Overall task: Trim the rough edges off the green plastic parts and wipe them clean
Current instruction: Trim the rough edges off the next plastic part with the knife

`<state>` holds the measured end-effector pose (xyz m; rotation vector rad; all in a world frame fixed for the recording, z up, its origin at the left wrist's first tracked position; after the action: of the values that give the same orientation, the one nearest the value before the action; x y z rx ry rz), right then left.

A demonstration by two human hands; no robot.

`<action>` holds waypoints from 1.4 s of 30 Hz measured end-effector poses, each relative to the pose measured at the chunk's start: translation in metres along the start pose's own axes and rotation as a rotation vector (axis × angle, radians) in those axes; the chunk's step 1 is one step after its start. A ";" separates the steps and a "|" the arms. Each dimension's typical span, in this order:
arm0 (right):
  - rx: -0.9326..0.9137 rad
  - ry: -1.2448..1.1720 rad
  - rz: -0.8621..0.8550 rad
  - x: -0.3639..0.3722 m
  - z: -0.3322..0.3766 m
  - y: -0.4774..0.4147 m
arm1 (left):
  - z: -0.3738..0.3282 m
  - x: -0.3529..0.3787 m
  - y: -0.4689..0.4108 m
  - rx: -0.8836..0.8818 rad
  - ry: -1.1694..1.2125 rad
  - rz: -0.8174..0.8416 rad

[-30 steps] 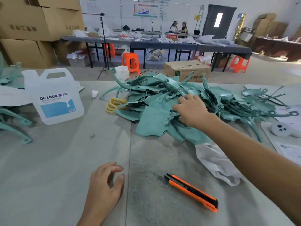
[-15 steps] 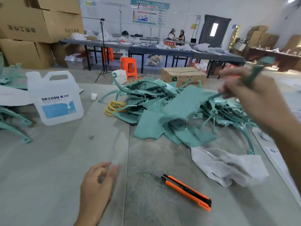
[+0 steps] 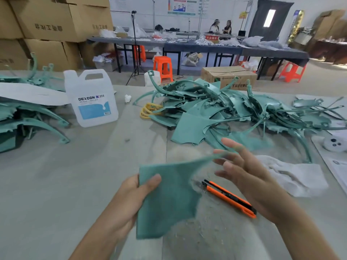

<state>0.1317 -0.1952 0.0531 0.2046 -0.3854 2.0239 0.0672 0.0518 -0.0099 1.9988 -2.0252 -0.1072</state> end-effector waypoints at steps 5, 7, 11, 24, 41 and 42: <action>0.118 1.172 -0.249 -0.054 -0.051 0.002 | 0.005 -0.037 -0.004 0.076 0.127 -0.331; 0.227 1.397 -0.129 -0.059 -0.071 0.002 | 0.016 -0.049 -0.007 0.067 0.076 -0.389; 0.196 1.459 -0.096 -0.056 -0.074 0.003 | 0.038 -0.075 -0.008 0.050 -0.246 -0.550; 0.074 1.145 -0.088 -0.009 -0.066 0.020 | 0.030 -0.019 -0.014 0.036 -1.666 -0.412; 0.243 1.362 0.240 0.025 -0.094 0.005 | 0.057 -0.011 -0.005 0.263 -1.354 -0.329; 0.259 1.346 0.244 0.024 -0.096 0.004 | 0.057 -0.012 -0.005 0.256 -1.355 -0.331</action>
<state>0.1193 -0.1431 -0.0295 -1.0523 0.7237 1.9712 0.0575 0.0548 -0.0679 2.7554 -2.2992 -1.7550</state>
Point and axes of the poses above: each hand's wrist, its own y-axis away from the middle knuckle, its own x-axis out of the palm, z = x × y, the point moved 7 cm from there along -y, towards the middle knuckle, and after that the axes turned 15 degrees about -y, right-handed, at the moved point
